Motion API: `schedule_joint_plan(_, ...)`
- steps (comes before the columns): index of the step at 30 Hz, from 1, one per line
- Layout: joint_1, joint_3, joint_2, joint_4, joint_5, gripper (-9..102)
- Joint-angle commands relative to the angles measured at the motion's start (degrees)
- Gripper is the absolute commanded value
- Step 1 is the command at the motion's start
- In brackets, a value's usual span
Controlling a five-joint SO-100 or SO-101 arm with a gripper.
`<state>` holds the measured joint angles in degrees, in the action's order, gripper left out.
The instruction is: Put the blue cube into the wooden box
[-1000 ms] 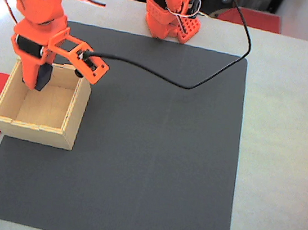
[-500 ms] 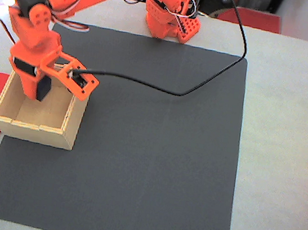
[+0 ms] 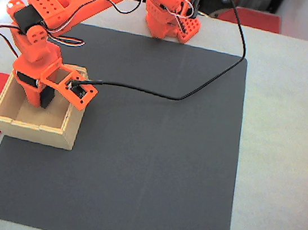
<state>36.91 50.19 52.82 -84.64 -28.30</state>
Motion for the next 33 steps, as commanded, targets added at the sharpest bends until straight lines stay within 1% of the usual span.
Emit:
schedule_joint_plan(1, 0.5, -2.6, 0.9, -0.1, 0.0, 12)
schedule_joint_plan(14, 0.1, -2.6, 6.2, -2.9, -2.0, 16)
schedule_joint_plan(21, 0.1, -2.6, 9.1, -5.0, -2.6, 17)
schedule_joint_plan(27, -0.6, -3.3, 20.3, -6.9, -2.6, 17)
schedule_joint_plan(28, -0.6, -4.7, 22.9, -6.9, -2.1, 14)
schedule_joint_plan(30, -0.6, -9.1, 28.0, -7.0, -0.1, 3)
schedule_joint_plan(31, -0.6, -11.6, 30.5, -7.4, 0.9, 0)
schedule_joint_plan(33, -0.9, -15.1, 35.6, -8.3, 1.8, 0)
